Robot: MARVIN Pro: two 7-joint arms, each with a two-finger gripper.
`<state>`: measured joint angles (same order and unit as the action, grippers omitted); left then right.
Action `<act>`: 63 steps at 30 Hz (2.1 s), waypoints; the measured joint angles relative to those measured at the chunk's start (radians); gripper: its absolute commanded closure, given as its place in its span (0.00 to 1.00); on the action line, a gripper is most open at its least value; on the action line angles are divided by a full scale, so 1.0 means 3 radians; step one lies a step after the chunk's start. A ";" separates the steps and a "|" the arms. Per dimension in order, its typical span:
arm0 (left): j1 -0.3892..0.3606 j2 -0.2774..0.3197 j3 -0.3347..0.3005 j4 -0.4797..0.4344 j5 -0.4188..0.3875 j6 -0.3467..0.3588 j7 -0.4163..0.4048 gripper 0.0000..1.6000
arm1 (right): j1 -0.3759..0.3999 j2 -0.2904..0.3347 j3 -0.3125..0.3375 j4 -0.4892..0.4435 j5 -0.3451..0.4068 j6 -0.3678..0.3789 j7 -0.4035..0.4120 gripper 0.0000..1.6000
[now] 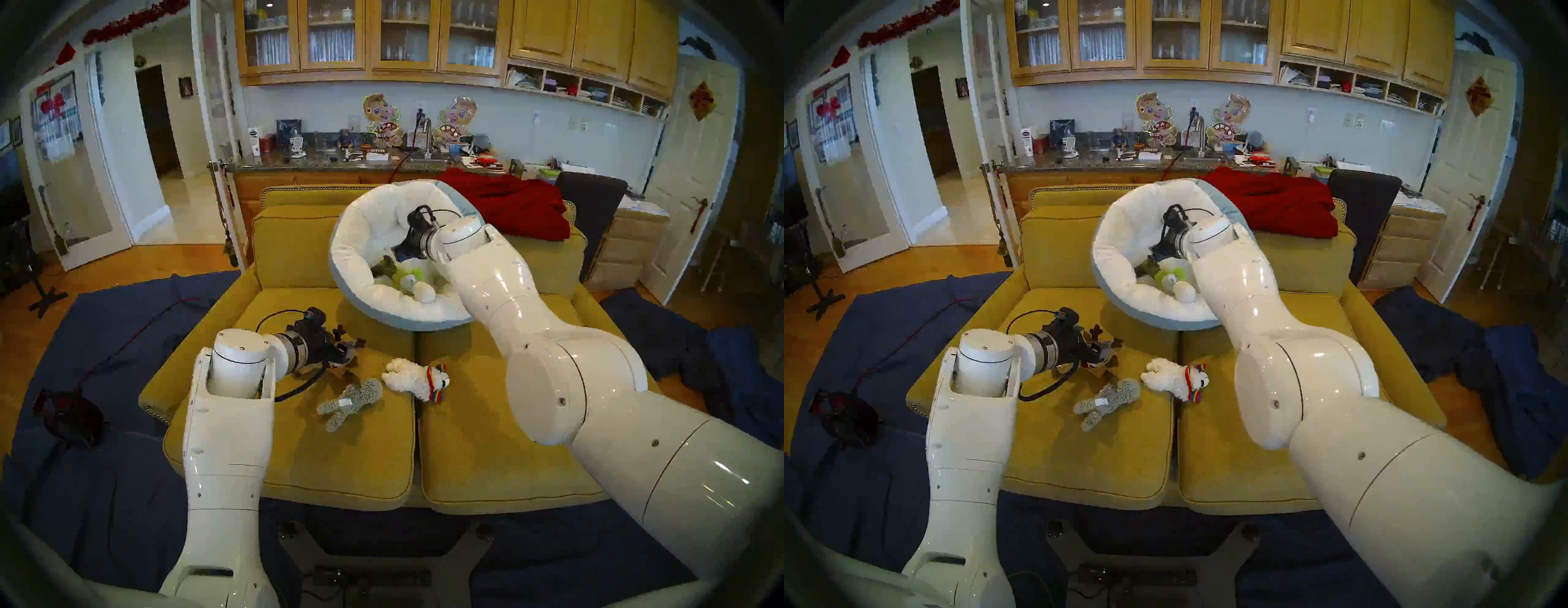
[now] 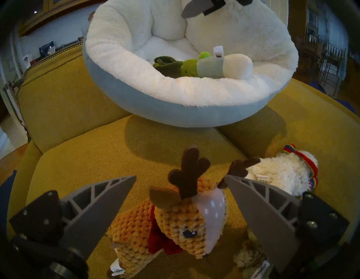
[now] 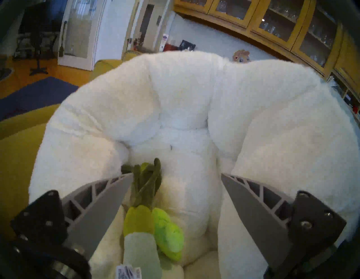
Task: Put toys into dog bed
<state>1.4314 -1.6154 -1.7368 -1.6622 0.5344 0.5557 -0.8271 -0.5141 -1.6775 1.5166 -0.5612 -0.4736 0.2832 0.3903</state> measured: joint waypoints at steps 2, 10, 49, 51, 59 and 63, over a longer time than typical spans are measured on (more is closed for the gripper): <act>0.0000 0.0000 0.0000 0.0000 0.0000 0.0000 0.0000 0.00 | -0.0006 0.0039 0.0038 -0.0075 0.0035 -0.0002 0.0096 0.05; 0.0000 0.0000 0.0001 0.0005 0.0001 0.0000 0.0000 0.00 | -0.0084 0.0207 0.0156 -0.0347 0.0133 0.0009 0.0458 0.02; 0.0029 0.0002 0.0003 0.0078 0.0002 0.0000 0.0010 0.00 | -0.0805 0.0868 0.0584 -0.1375 0.0443 0.0013 0.2005 0.00; 0.0029 0.0002 0.0003 0.0079 0.0002 0.0000 0.0010 0.00 | -0.0858 0.0899 0.0610 -0.1443 0.0461 0.0012 0.2093 0.00; 0.0029 0.0002 0.0004 0.0080 0.0002 -0.0001 0.0013 0.00 | -0.1057 0.1011 0.0708 -0.1730 0.0548 0.0008 0.2459 0.00; 0.0028 0.0003 0.0004 0.0080 0.0002 -0.0002 0.0015 0.00 | -0.1155 0.1061 0.0759 -0.1883 0.0599 0.0006 0.2661 0.00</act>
<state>1.4398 -1.6146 -1.7356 -1.6382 0.5350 0.5551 -0.8225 -0.8606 -1.3592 1.7444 -1.1262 -0.2940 0.2850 1.1886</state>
